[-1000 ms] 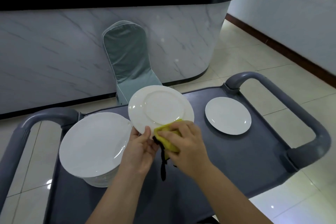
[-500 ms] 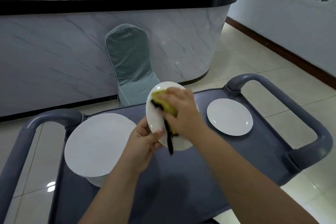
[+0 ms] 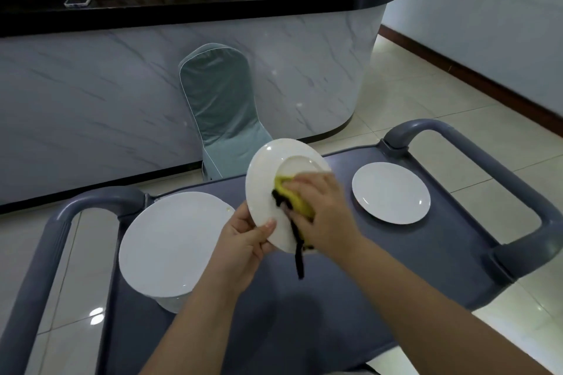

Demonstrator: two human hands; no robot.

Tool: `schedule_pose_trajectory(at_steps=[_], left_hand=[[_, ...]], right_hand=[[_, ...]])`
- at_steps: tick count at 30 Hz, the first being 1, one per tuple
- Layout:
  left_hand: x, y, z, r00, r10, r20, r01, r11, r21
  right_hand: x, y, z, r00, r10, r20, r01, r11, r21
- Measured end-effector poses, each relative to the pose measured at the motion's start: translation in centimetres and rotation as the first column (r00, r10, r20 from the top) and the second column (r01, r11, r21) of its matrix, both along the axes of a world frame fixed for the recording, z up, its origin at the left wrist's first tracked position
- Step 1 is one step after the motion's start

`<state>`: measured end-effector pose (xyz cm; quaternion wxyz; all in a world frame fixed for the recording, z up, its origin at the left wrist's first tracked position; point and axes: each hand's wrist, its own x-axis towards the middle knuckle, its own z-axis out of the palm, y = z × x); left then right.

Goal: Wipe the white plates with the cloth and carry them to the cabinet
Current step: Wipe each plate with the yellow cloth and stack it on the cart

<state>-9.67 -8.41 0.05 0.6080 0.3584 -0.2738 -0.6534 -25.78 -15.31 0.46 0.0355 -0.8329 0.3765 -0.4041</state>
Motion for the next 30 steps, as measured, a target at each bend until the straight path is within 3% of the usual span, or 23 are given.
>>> schedule_pose_trajectory(at_steps=[2,3,6,8,11,14,16,20,22,26,28,30], left_hand=[[1.0,-0.4,0.0,1.000,0.027,-0.008,-0.027,1.000,0.001],[1.3,-0.4,-0.2,1.000,0.027,-0.014,-0.027,1.000,0.002],[0.9,0.0,-0.5,0.999,-0.035,-0.004,0.035,0.999,-0.014],[0.0,0.2,-0.5,0.998,-0.068,0.008,0.068,0.998,-0.008],[-0.4,-0.2,-0.1,0.999,-0.051,0.015,0.051,0.998,-0.022],[0.5,-0.6,0.2,1.000,-0.026,0.018,0.026,0.999,-0.025],[0.7,-0.4,0.0,1.000,-0.027,-0.010,0.027,1.000,-0.004],[-0.3,0.1,-0.5,0.994,-0.105,-0.017,0.105,0.994,0.009],[-0.6,-0.2,-0.3,0.994,-0.106,-0.022,0.106,0.994,-0.004],[0.2,-0.9,0.2,0.998,-0.064,-0.012,0.063,0.997,-0.036],[0.5,-0.7,0.0,0.997,-0.064,-0.031,0.063,0.997,-0.033],[0.6,-0.3,-0.2,0.995,-0.099,-0.031,0.098,0.994,-0.037]], right_hand=[[-2.0,1.1,-1.4,0.990,0.121,-0.077,-0.121,0.993,0.003],[-3.5,0.9,-1.6,0.991,0.106,-0.084,-0.104,0.994,0.029],[-6.1,-1.4,-0.7,0.983,-0.184,0.016,0.179,0.968,0.177],[-4.8,-2.8,0.4,0.946,-0.319,0.058,0.305,0.937,0.168],[-1.0,-1.3,0.7,0.982,-0.159,0.098,0.153,0.986,0.066],[-1.9,1.3,-1.6,0.999,0.038,-0.018,-0.037,0.998,0.054],[-4.7,1.0,-2.2,0.999,-0.011,-0.041,0.014,0.997,0.079],[-5.4,-1.9,-0.1,0.933,-0.355,0.065,0.330,0.912,0.242],[-2.7,-1.4,0.8,0.953,-0.290,0.087,0.273,0.947,0.167],[-2.4,2.0,-1.0,0.999,0.051,-0.012,-0.050,0.994,0.094],[-5.4,2.3,-2.3,0.999,0.042,-0.001,-0.042,0.996,0.082],[-7.8,1.5,-2.3,0.992,-0.101,0.078,0.090,0.986,0.139]])
